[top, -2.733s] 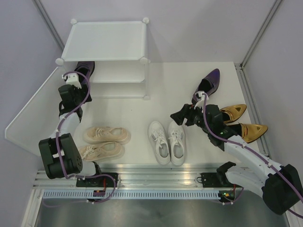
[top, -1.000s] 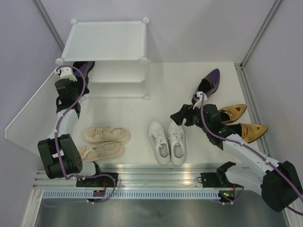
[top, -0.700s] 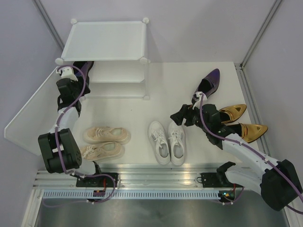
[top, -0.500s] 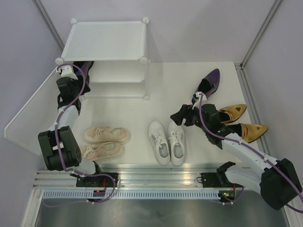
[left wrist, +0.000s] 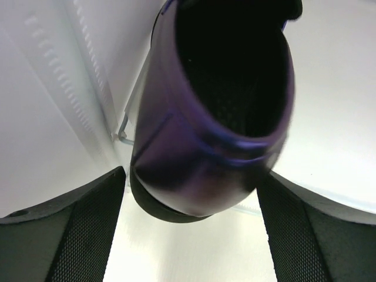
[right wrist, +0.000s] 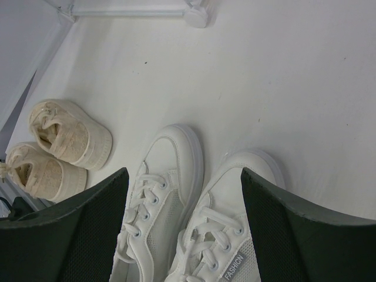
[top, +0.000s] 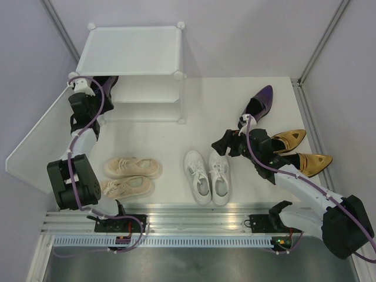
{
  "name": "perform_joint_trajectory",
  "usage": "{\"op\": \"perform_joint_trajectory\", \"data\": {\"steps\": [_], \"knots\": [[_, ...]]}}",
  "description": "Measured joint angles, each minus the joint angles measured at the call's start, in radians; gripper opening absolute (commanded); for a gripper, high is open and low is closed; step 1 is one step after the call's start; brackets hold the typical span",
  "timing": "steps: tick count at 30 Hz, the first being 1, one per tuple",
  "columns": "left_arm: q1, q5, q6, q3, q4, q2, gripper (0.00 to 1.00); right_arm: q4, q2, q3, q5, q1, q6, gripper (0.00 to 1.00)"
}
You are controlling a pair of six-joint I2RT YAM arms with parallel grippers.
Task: Place and organize the shoes in the shoe cabinet
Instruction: Place the shoe in the shoe cabinet.
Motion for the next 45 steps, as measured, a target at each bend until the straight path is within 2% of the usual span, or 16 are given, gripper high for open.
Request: {"op": "perform_joint_trajectory", "data": {"steps": [11, 16, 19, 25, 29, 45], "knots": [[0.001, 0.023, -0.005, 0.010, -0.009, -0.014, 0.90, 0.000, 0.000, 0.000, 0.000, 0.000, 0.000, 0.81], [0.001, 0.006, -0.005, -0.019, -0.020, -0.076, 0.87, 0.000, -0.003, 0.000, 0.000, 0.000, 0.000, 0.81], [0.001, -0.001, -0.005, -0.037, -0.024, -0.115, 0.82, 0.000, -0.006, 0.000, -0.001, 0.000, 0.000, 0.81], [0.001, -0.003, -0.005, -0.050, -0.041, -0.158, 0.59, 0.000, -0.015, 0.000, -0.003, -0.001, 0.000, 0.81], [0.001, 0.008, -0.005, -0.057, -0.050, -0.158, 0.54, 0.000, -0.022, 0.000, -0.003, -0.001, 0.001, 0.81], [0.002, 0.062, -0.029, -0.056, -0.059, -0.107, 0.52, 0.000, -0.026, 0.000, -0.003, -0.001, 0.000, 0.81]]}}
